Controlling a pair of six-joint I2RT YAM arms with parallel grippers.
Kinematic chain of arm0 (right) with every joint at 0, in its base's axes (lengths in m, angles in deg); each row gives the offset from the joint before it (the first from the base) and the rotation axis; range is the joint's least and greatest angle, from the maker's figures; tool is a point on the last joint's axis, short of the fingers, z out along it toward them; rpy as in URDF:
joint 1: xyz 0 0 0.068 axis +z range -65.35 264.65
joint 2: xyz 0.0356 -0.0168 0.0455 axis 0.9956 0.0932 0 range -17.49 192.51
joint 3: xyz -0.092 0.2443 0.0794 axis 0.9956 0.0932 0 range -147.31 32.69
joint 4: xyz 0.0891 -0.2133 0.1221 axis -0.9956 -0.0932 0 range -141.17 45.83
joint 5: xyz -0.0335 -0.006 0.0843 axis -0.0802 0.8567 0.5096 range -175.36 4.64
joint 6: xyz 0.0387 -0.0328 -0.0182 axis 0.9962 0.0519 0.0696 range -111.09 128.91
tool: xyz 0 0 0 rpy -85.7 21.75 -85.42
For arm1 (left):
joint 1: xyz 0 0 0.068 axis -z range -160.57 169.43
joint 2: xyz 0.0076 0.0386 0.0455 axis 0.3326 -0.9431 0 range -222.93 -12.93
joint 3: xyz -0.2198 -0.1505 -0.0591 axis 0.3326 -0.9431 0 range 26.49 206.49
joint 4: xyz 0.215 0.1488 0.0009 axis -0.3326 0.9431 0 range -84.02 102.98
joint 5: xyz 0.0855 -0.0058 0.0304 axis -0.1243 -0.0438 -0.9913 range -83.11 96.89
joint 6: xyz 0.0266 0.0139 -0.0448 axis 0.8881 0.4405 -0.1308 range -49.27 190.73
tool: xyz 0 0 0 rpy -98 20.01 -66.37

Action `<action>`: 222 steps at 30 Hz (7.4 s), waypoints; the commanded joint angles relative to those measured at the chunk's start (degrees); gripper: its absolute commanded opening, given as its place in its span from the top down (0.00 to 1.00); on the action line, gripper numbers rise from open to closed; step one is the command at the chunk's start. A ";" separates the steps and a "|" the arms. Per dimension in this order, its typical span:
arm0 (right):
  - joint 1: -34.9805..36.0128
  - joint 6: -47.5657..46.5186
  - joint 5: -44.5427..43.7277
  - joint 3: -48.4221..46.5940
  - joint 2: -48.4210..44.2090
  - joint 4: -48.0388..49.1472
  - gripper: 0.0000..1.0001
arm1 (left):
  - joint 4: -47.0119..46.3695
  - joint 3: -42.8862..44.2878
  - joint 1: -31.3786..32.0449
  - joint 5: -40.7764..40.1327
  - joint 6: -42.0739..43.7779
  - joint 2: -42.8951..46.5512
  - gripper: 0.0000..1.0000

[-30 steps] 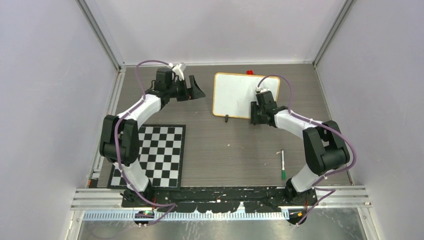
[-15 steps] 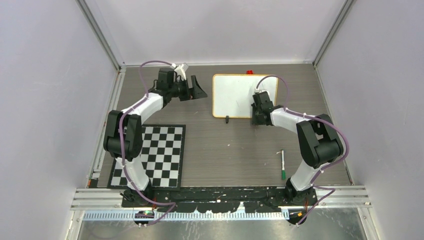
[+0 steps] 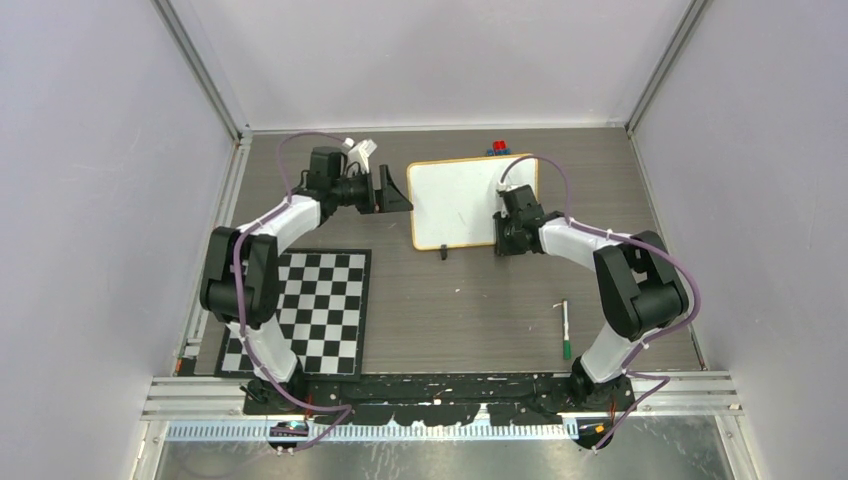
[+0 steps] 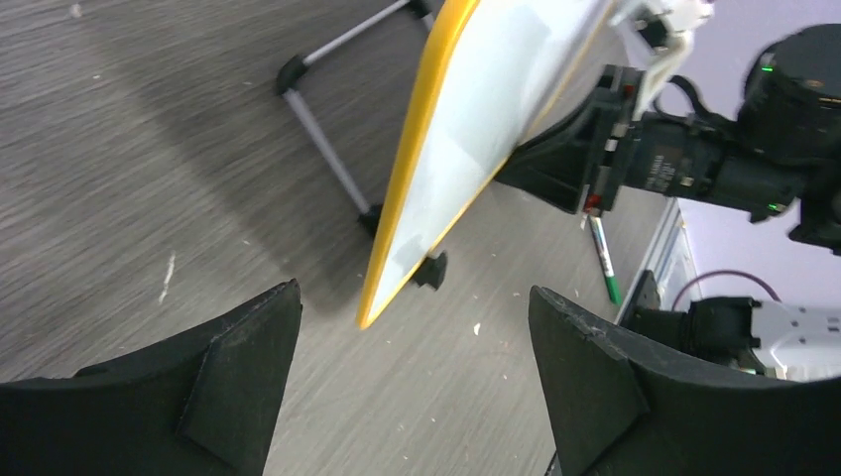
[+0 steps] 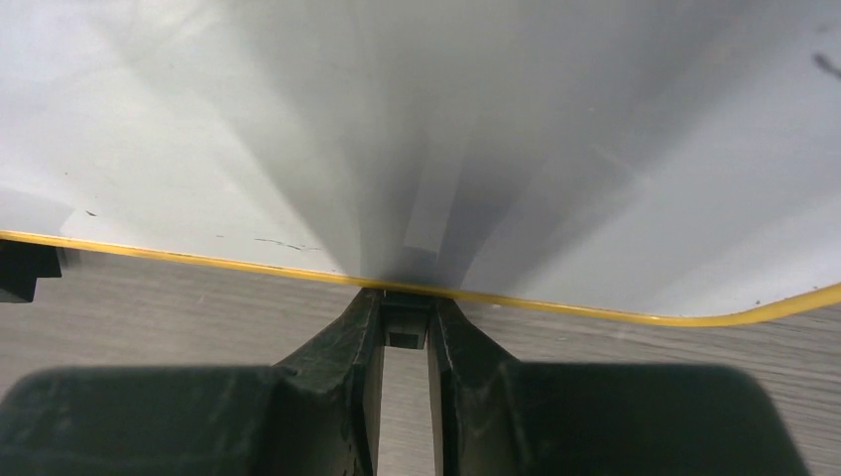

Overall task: Write a sentence on the whiteboard
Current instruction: Move the whiteboard to the center of the board, then open the whiteboard marker at the center of the board.

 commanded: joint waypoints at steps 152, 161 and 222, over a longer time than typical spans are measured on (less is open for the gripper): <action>-14.91 -17.65 41.15 -42.59 -5.18 -48.16 1.00 | 46.43 17.41 -4.51 1.21 26.81 29.98 0.00; -10.41 10.32 49.48 -43.37 -10.23 -22.49 1.00 | 39.09 20.05 14.17 -6.99 21.28 24.83 0.02; 6.82 -11.00 58.86 -39.58 -10.80 -53.65 0.40 | 60.64 26.04 31.08 -11.53 46.17 16.17 1.00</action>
